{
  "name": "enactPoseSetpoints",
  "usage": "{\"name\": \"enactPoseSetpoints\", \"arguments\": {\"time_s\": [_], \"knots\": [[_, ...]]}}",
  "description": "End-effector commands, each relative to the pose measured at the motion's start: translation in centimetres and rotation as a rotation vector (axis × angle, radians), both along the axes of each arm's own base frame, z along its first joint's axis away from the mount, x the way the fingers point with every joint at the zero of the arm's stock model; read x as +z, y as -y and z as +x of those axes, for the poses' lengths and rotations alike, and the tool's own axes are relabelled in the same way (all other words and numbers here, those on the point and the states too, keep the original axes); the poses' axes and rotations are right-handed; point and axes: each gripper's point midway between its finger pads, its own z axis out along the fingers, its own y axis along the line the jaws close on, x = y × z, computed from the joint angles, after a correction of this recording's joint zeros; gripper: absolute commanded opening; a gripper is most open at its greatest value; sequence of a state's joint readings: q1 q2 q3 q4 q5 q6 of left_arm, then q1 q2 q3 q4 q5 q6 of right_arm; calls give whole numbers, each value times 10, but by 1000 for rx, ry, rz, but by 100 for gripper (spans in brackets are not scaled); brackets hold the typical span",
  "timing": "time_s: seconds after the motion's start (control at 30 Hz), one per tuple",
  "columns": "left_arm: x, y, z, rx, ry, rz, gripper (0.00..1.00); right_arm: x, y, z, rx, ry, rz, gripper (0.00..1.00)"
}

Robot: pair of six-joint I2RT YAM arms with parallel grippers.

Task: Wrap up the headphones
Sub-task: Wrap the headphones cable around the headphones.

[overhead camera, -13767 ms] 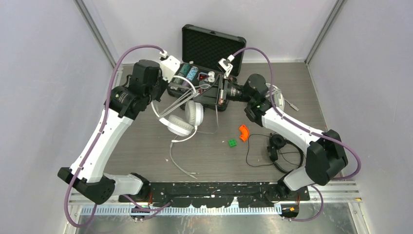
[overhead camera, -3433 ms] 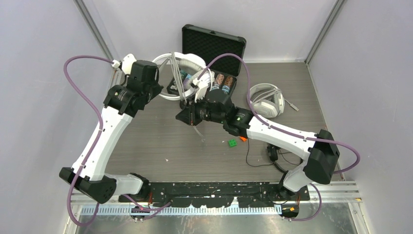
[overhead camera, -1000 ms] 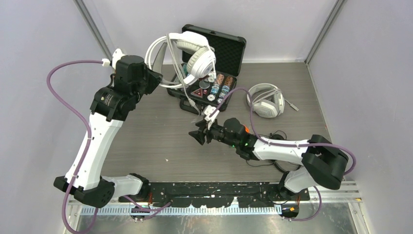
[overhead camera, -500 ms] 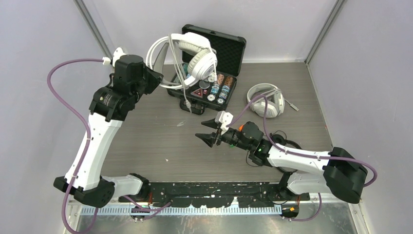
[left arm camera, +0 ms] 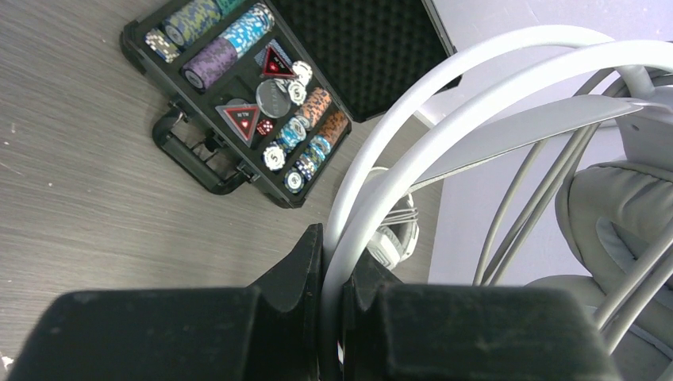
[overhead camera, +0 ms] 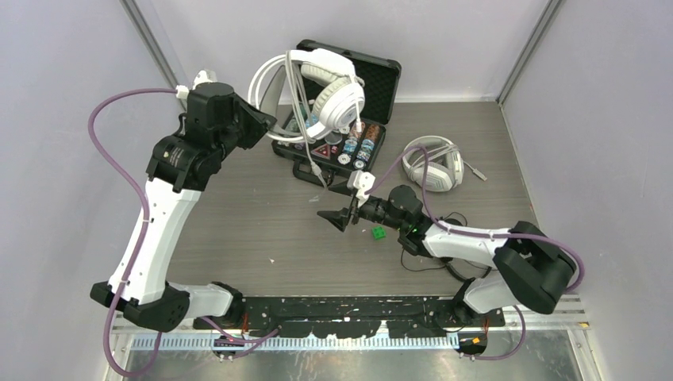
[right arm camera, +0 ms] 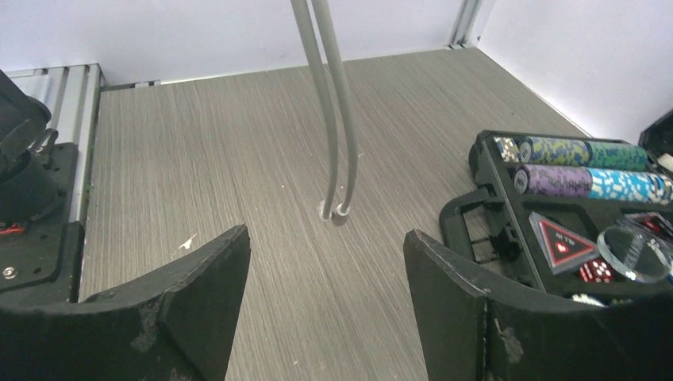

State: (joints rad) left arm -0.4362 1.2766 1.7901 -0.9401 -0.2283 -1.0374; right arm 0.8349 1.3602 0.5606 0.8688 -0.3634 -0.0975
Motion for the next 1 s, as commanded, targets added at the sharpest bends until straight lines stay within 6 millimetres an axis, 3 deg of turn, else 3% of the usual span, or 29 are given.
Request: {"name": "enactPoseSetpoints", "arguments": {"time_s": [0.0,0.27,0.4,0.57,0.73,0.83,0.97], "knots": [[58,10,-2,-44,157,-132,0,54,-18,7,57,160,113,76],[55,13,-1,-55,147,-139,0,57,-38,24,59,158,179,75],[58,14,-1,-58,158,-143,0,55,-38,27,48,155,202,70],[61,16,0,-66,164,-152,0,47,-38,26,50,141,195,57],[62,24,-3,-112,160,-165,0,41,-27,30,20,113,239,18],[73,42,-10,-251,209,-137,0,42,-13,37,3,69,276,6],[78,71,-28,-517,307,-56,0,47,8,47,-30,46,296,1]]}}
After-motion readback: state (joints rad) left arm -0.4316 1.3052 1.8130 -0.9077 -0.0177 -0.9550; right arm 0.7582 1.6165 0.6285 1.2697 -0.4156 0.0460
